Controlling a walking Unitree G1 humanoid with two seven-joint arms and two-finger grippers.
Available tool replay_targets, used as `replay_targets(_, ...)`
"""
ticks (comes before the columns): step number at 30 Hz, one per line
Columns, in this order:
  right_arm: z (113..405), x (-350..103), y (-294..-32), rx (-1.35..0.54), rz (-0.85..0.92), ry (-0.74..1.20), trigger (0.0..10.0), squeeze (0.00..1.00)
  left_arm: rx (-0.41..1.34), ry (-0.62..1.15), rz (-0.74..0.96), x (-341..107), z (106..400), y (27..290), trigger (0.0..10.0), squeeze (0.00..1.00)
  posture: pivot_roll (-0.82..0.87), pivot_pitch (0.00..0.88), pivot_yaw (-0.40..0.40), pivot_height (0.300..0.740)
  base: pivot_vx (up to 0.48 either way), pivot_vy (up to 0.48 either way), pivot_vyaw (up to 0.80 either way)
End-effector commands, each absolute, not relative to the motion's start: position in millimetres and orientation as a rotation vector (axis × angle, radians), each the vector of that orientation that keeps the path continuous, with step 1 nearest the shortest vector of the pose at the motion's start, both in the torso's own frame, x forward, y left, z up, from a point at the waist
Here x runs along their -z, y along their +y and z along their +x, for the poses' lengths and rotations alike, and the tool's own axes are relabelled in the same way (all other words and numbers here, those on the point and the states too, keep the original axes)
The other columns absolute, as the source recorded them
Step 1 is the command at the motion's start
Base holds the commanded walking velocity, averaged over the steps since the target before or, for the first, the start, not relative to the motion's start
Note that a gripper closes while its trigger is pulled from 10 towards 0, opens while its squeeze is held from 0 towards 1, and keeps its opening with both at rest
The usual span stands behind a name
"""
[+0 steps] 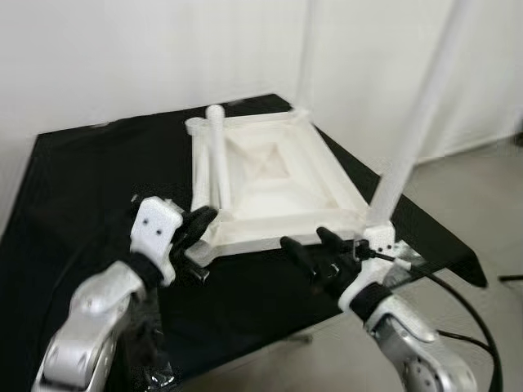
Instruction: Building children table
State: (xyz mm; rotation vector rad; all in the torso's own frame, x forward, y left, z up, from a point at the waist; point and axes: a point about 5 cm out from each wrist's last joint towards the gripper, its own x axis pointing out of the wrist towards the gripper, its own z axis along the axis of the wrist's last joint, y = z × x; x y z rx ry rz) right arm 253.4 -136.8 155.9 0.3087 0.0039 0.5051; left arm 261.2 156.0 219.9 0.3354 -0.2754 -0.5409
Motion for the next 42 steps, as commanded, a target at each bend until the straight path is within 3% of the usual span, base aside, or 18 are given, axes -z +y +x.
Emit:
replay_targets(1, 252.3, -153.7, -132.8, -0.516, 0.332, 0.006, 10.0, 0.00, 0.558, -0.232, 0.502, -211.8, 265.4, 160.1, 10.0, 0.00, -0.08, 0.001, 0.019, 0.740, 0.000, 0.000, 0.00)
replay_targets(3, 252.8, -153.6, -132.4, -0.515, 0.335, 0.006, 10.0, 0.00, 0.605, -0.207, 0.720, -207.8, 268.9, 161.4, 10.0, 0.00, -0.08, 0.000, 0.023, 0.740, 0.000, 0.000, 0.00)
replay_targets(4, 252.8, -153.6, -132.4, -0.515, 0.335, 0.006, 10.0, 0.00, 0.605, -0.207, 0.720, -207.8, 268.9, 161.4, 10.0, 0.00, -0.08, 0.000, 0.023, 0.740, 0.000, 0.000, 0.00)
replay_targets(5, 252.8, -153.6, -132.0, -0.515, 0.336, 0.005, 10.0, 0.00, 0.629, -0.188, 0.793, -206.2, 269.5, 164.1, 10.0, 0.31, -0.08, 0.000, 0.025, 0.740, 0.000, 0.000, 0.00)
replay_targets(6, 252.7, -153.6, -131.8, -0.515, 0.337, 0.005, 10.0, 0.00, 0.647, -0.172, 0.831, -207.0, 269.9, 166.9, 10.0, 1.00, -0.08, 0.000, 0.025, 0.740, 0.000, 0.000, 0.00)
replay_targets(12, 252.5, -153.5, -131.9, -0.515, 0.344, 0.006, 10.0, 0.00, 0.628, -0.137, 0.977, -208.9, 277.0, 169.2, 10.0, 1.00, -0.08, 0.004, 0.025, 0.740, 0.000, 0.000, 0.00)
replay_targets(18, 255.0, -153.3, -137.6, -0.469, 0.359, 0.009, 10.0, 0.00, 0.619, 0.003, 0.947, -189.1, 278.8, 155.6, 10.0, 1.00, -0.08, 0.008, 0.023, 0.740, 0.000, 0.000, 0.00)
replay_targets(29, 266.4, -155.4, -163.6, -0.274, 0.502, -0.010, 10.0, 0.00, 0.523, 0.072, 0.973, -175.3, 282.5, 153.9, 10.0, 1.00, -0.07, 0.017, 0.022, 0.740, 0.000, 0.000, 0.00)
replay_targets(36, 261.0, -151.3, -154.6, -0.395, 0.522, 0.041, 10.0, 0.00, 0.437, 0.071, 1.046, -173.1, 295.0, 150.3, 10.0, 1.00, -0.08, 0.019, 0.027, 0.740, 0.000, 0.000, 0.00)
replay_targets(37, 257.5, -148.8, -148.6, -0.460, 0.495, 0.080, 10.0, 0.00, 0.427, 0.078, 1.054, -172.2, 297.9, 148.6, 10.0, 0.67, -0.08, 0.019, 0.027, 0.740, 0.000, 0.000, 0.00)
replay_targets(38, 254.7, -147.2, -144.4, -0.508, 0.486, 0.106, 10.0, 0.00, 0.423, 0.083, 1.057, -171.6, 300.2, 146.8, 10.0, 0.00, -0.08, 0.019, 0.027, 0.740, 0.000, 0.000, 0.00)
replay_targets(42, 248.8, -144.4, -137.7, -0.599, 0.466, 0.164, 10.0, 0.00, 0.422, 0.085, 1.032, -171.2, 304.2, 141.8, 10.0, 0.00, -0.09, 0.018, 0.031, 0.740, 0.000, 0.000, 0.00)
